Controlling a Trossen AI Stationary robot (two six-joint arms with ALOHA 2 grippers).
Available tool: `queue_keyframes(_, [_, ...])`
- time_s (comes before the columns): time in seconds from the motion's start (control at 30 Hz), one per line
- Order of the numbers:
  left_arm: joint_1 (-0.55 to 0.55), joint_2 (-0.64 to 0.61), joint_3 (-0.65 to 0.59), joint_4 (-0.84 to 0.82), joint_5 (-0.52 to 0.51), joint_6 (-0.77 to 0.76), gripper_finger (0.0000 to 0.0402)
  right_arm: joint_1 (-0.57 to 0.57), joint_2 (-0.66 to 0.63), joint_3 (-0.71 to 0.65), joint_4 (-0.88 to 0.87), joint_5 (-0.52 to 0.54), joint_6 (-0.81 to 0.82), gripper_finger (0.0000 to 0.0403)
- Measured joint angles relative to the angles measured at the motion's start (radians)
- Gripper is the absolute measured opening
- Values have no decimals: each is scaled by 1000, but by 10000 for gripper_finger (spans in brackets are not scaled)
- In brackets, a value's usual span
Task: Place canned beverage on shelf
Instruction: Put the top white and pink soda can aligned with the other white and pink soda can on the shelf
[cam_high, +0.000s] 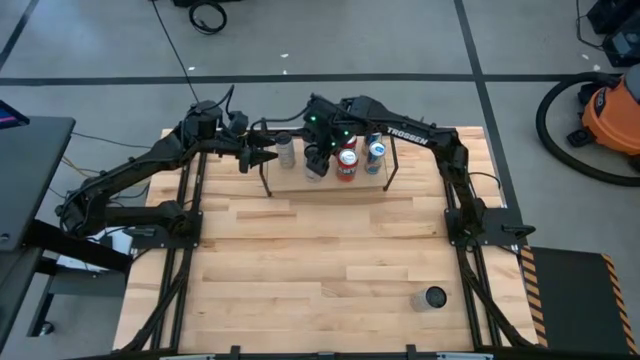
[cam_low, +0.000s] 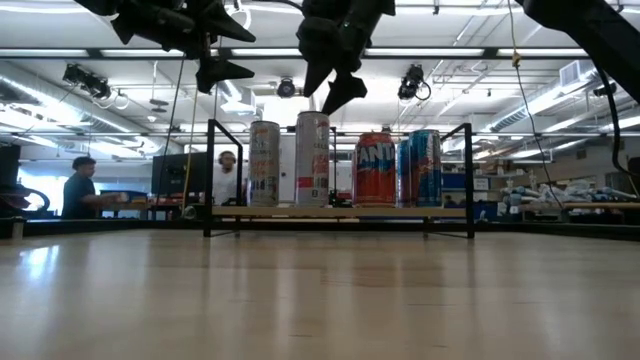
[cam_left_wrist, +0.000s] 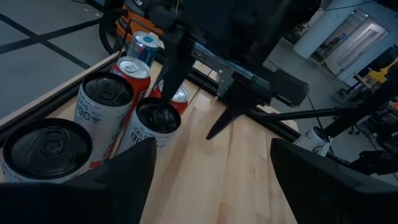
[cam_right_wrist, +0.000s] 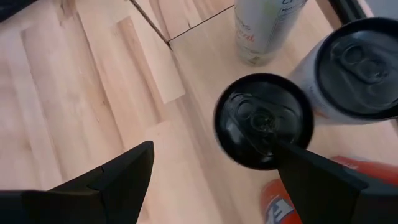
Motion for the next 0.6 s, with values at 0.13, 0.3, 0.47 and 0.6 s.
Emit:
queue_keyframes(0.13, [0,0,0,0,0,1,316,14,0,0,0,2,45,340])
queue_keyframes(0.3, [0,0,0,-1,0,1,316,33,0,0,8,4,125,340])
queue_keyframes(0.47, [0,0,0,-23,0,1,316,57,0,0,21,1,189,340])
queue_keyframes(0.6, [0,0,0,-50,0,1,316,65,0,0,21,36,191,340])
